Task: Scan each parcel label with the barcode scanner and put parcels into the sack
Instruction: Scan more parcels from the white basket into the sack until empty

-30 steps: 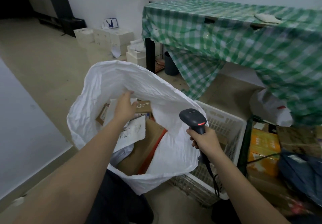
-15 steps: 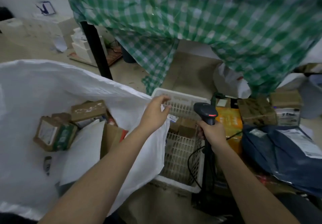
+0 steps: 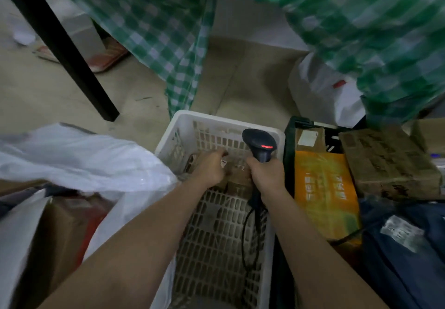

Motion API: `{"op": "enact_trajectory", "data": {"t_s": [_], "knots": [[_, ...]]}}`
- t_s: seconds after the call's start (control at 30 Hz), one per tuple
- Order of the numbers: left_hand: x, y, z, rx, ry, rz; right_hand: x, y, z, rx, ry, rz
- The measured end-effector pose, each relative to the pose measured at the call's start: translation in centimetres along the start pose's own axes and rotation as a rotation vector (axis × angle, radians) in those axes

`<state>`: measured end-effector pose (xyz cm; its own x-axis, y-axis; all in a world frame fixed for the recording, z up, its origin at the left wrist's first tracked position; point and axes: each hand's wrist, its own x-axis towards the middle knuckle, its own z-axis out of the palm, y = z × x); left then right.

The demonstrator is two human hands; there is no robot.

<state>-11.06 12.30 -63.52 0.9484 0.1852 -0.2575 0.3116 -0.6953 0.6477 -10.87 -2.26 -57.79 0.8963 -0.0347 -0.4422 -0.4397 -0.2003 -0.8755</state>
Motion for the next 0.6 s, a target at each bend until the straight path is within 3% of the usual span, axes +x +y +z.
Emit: {"op": "enact_trajectory", "data": {"t_s": [0.13, 0.4, 0.6], "knots": [[2.4, -2.1, 4.0, 0.011, -0.082, 0.089, 2.3, 1.3, -1.1, -0.073, -0.012, -0.039], [5.6, -3.7, 8.0, 0.271, -0.198, 0.178, 3.4, 1.9, -0.8, -0.030, 0.027, -0.027], [2.9, -2.0, 5.6, 0.201, -0.027, 0.085, 2.8, 1.1, -0.9, 0.073, 0.073, -0.021]]}}
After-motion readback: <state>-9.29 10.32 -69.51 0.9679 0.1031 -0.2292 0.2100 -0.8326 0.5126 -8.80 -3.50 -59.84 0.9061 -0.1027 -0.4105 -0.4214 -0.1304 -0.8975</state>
